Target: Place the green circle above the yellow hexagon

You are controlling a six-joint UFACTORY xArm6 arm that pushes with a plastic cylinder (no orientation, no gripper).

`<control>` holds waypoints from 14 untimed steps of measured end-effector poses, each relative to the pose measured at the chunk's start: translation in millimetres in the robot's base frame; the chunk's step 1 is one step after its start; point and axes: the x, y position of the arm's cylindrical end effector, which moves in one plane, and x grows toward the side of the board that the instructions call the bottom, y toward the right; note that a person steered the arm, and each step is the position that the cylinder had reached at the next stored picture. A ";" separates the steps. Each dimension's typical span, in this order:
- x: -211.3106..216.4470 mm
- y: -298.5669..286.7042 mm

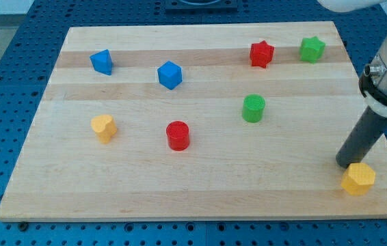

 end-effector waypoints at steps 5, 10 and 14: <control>-154.9 -171.1; -98.4 -174.2; -43.4 -80.2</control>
